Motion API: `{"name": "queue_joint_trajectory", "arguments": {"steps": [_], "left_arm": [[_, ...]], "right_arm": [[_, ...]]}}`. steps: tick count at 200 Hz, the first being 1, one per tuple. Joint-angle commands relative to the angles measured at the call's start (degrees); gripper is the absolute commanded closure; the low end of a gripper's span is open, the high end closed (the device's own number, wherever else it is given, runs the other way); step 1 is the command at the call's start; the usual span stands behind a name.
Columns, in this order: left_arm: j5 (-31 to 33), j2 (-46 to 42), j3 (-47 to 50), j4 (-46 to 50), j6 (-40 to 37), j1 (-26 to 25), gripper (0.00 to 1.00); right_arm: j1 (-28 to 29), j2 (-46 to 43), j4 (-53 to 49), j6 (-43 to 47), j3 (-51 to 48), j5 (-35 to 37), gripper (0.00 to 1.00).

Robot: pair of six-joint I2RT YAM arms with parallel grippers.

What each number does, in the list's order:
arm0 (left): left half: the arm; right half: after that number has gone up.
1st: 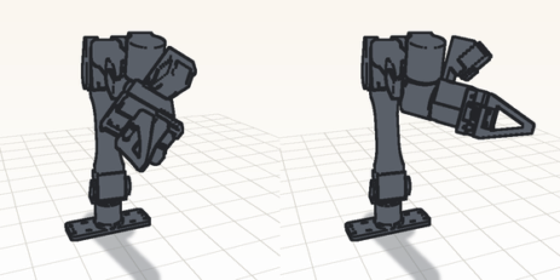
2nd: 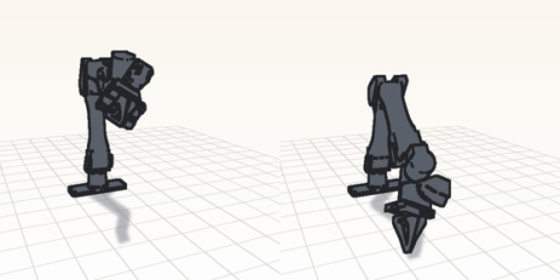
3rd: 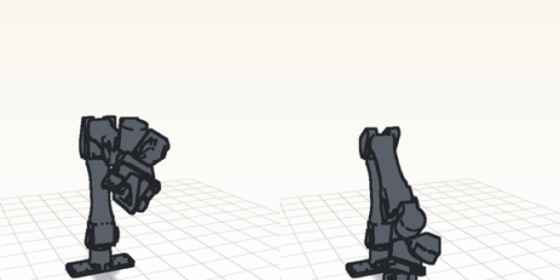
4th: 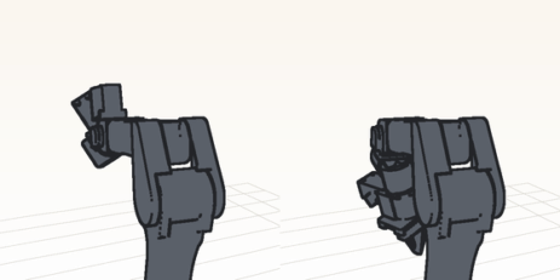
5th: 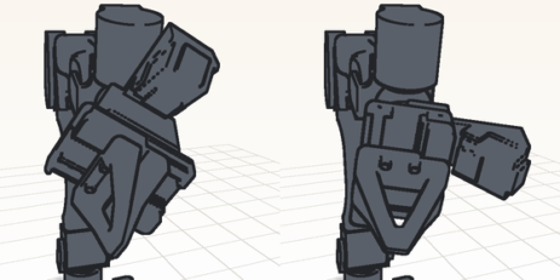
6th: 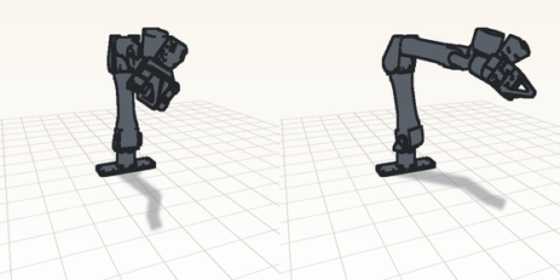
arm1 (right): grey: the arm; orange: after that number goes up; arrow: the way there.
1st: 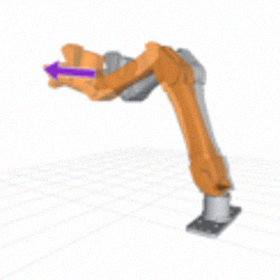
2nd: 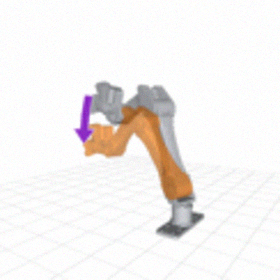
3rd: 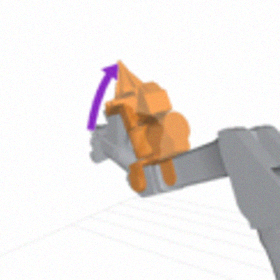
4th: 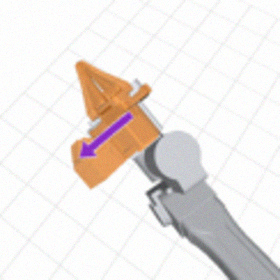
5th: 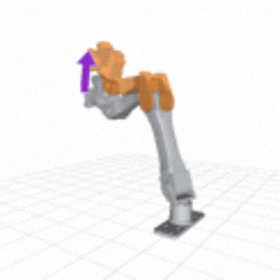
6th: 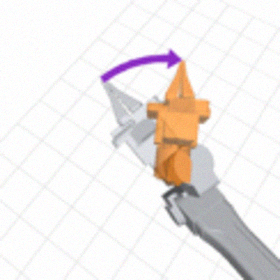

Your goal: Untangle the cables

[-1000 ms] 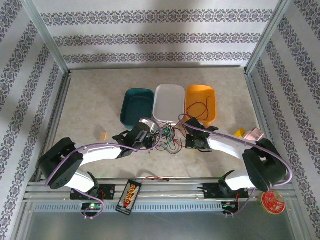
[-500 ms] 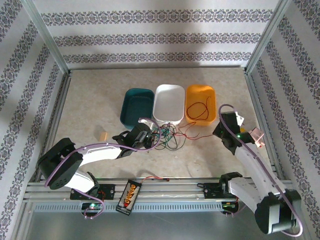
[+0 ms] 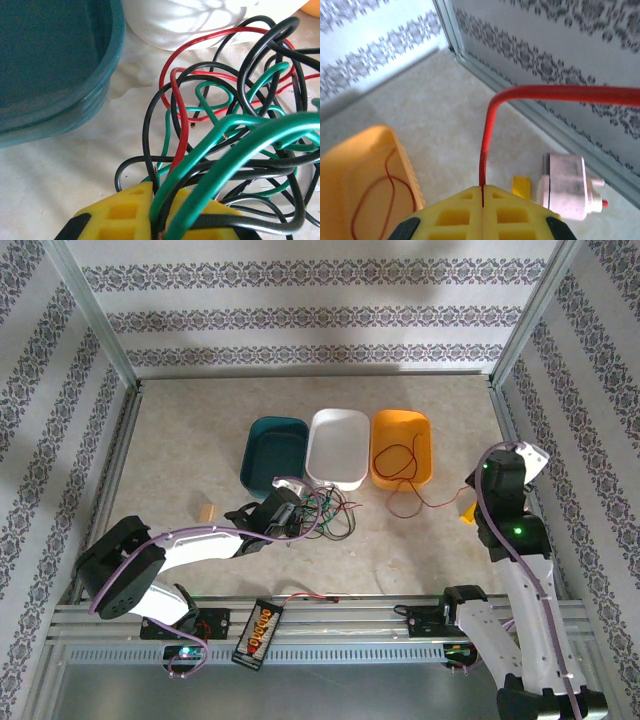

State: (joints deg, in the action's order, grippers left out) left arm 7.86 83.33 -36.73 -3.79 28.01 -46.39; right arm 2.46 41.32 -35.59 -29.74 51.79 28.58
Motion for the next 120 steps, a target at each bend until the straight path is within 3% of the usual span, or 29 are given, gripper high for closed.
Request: {"name": "queue_joint_trajectory", "arguments": {"steps": [1,44,120], "left_arm": [[2.1,0.7,0.4,1.4,1.0,0.5,1.00],[1.8,2.0,0.4,1.2,1.4,0.5,1.00],[0.7,3.2,-0.2,0.4,1.7,0.5,1.00]], "right_arm": [[-0.3,-2.1,3.7,3.9,3.1,-1.2,1.00],[-0.3,-1.1,8.9,4.7,9.9,-7.0,1.00],[-0.3,13.7,18.8,6.5,19.5,-10.5,1.00]]}}
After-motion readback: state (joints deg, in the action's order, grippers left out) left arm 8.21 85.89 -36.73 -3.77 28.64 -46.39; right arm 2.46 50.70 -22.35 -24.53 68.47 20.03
